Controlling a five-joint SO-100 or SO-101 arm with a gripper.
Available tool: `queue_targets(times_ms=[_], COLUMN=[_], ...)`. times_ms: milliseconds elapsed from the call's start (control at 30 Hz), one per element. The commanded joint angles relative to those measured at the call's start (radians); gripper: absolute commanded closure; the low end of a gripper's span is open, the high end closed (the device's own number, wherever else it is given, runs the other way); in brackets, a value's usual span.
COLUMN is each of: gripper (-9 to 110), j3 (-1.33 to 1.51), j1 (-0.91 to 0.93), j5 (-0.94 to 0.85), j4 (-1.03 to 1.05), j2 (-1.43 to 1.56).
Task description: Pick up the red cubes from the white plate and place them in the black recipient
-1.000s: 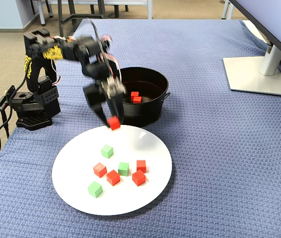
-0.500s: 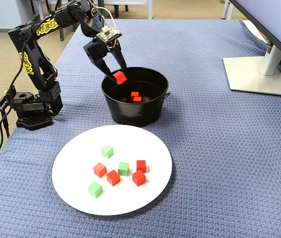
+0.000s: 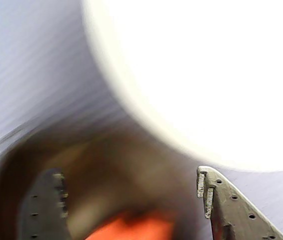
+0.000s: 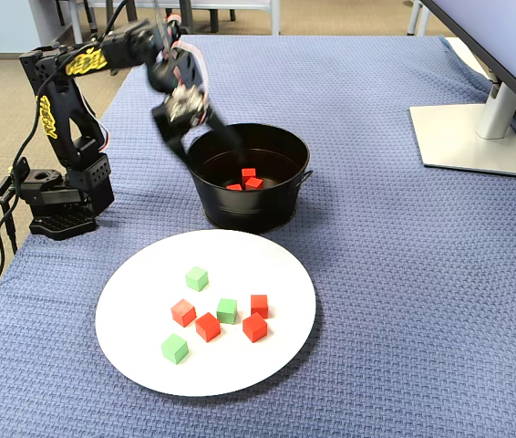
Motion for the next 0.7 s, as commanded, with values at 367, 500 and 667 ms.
queue_targets(times_ms=[367, 500, 667], gripper=[76, 79, 79], j3=[-0.083, -0.198, -0.362], j1=[0.425, 0.413, 0.408], j5=[-0.838, -0.936, -0.963], j4=[-0.252, -0.184, -0.057], j2=[-0.295, -0.414, -0.526])
